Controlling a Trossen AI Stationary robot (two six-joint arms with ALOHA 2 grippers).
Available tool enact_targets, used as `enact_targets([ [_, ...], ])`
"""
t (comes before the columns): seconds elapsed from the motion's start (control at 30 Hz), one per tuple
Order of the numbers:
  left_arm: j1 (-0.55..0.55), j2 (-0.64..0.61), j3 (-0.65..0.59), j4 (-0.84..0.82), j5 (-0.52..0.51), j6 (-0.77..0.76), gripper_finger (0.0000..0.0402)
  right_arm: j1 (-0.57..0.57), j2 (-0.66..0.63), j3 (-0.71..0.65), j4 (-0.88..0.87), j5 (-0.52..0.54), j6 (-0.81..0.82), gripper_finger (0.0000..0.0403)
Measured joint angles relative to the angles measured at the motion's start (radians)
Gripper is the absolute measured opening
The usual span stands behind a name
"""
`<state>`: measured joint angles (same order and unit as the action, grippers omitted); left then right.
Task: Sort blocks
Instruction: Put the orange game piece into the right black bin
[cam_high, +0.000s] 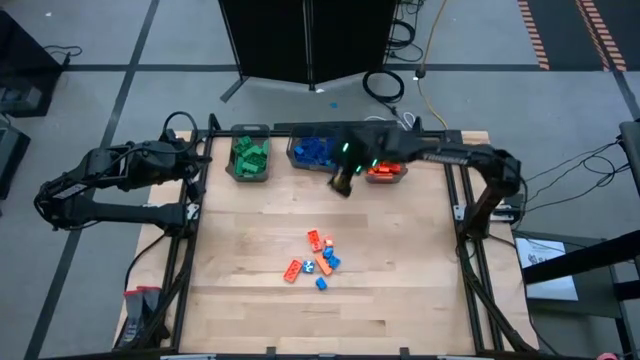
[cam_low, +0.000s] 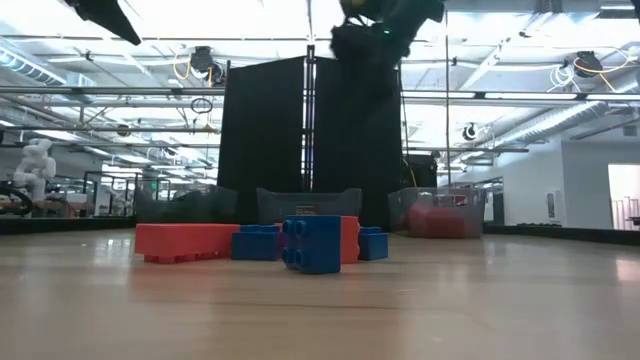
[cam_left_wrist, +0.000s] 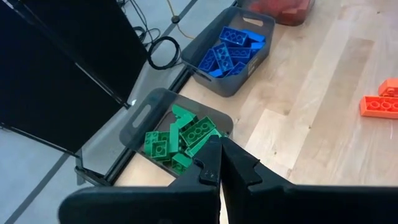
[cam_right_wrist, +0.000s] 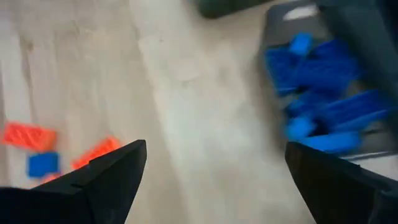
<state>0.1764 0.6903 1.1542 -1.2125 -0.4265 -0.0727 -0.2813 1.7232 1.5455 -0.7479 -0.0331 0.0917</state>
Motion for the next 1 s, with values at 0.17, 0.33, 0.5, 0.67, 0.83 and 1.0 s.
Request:
enact_targets([
  [0.17,0.0,0.0,0.0,-0.002,0.003,0.008,0.0,0.16,0.092,0.0,0.067,0.137,0.301,0.0379],
  [0.33,0.0,0.0,0.0,-0.002,0.003,0.008,0.0,0.256,0.212,-0.002,0.165,0.192,0.532,0.0379],
  [0.5,0.0,0.0,0.0,-0.004,0.007,0.03,0.0,0.315,0.323,-0.002,0.172,0.19,0.722,0.0379],
  [0.67,0.0,0.0,0.0,-0.009,0.028,0.072,0.0,0.361,0.397,0.005,0.185,0.185,0.818,0.0379],
  [0.83,0.0,0.0,0.0,-0.009,0.033,0.086,0.0,0.387,0.425,0.012,0.203,0.181,0.864,0.0379],
  [1.0,0.0,0.0,0.0,-0.01,0.033,0.09,0.0,0.388,0.438,0.014,0.169,0.182,0.872,0.0354],
])
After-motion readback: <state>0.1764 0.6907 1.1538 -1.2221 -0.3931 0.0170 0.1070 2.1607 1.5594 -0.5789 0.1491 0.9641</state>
